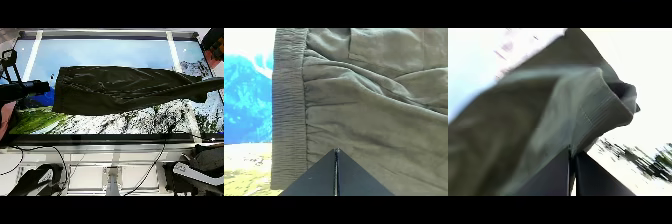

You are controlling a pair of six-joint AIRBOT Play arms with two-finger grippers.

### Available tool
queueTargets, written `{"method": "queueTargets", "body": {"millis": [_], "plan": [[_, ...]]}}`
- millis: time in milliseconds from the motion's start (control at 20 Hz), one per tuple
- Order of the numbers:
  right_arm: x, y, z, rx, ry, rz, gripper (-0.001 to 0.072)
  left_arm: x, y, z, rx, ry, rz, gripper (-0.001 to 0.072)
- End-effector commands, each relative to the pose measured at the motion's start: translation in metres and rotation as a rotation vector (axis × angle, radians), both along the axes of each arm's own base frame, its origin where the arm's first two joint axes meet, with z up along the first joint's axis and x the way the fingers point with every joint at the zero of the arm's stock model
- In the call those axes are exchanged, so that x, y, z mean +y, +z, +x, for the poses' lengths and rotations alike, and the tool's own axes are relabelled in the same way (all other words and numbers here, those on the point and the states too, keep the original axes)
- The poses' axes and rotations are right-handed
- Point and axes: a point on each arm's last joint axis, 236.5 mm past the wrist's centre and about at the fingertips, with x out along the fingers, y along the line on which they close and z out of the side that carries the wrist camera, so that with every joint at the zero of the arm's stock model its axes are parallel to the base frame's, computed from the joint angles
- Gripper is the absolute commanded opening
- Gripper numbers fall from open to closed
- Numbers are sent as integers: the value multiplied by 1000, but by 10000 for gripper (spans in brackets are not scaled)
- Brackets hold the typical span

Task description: Fold the clothes and pants, and hang the long-sleeved shirts on hangers.

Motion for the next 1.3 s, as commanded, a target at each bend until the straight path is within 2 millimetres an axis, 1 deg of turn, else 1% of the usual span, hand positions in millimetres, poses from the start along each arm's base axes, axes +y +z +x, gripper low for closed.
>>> {"method": "queueTargets", "body": {"millis": [0,150,250,300,400,450,500,550,650,800,850,900,950,1000,1100,1150,1250], "plan": [[-3,-46,-46,258,3,11,13,0,-1,-2,9,1,-1,30],[9,-112,-93,468,17,83,13,-1,-8,-9,49,-7,2,30],[15,-149,-127,567,-7,148,13,8,-17,-18,102,-8,50,30],[15,-163,-145,608,-28,180,13,15,-21,-24,131,-5,88,29],[9,-181,-174,654,-75,212,13,23,-24,-28,152,1,118,29],[2,-187,-183,652,-104,215,13,22,-24,-27,147,2,115,28],[-5,-189,-186,634,-127,209,13,22,-23,-25,136,6,107,28],[-13,-189,-187,617,-136,195,13,20,-25,-23,129,11,79,27],[-26,-189,-183,581,-125,157,13,14,-36,-20,118,43,-22,27],[-27,-188,-163,495,-128,156,14,15,-55,-15,67,127,-165,27],[-28,-187,-156,466,-132,158,42,16,-62,-18,63,150,-187,27],[-30,-185,-150,438,-136,152,192,18,-68,-21,61,185,-209,28],[-31,-181,-144,410,-140,153,416,20,-72,-25,56,221,-236,28],[-33,-175,-137,381,-143,153,448,22,-74,-28,39,260,-258,28],[-38,-156,-118,307,-150,151,448,26,-75,-35,-16,335,-308,27],[-42,-143,-107,258,-153,148,448,27,-76,-40,-38,369,-334,28],[-42,-118,-84,159,-155,168,448,25,-84,-54,-34,441,-407,28]]}}
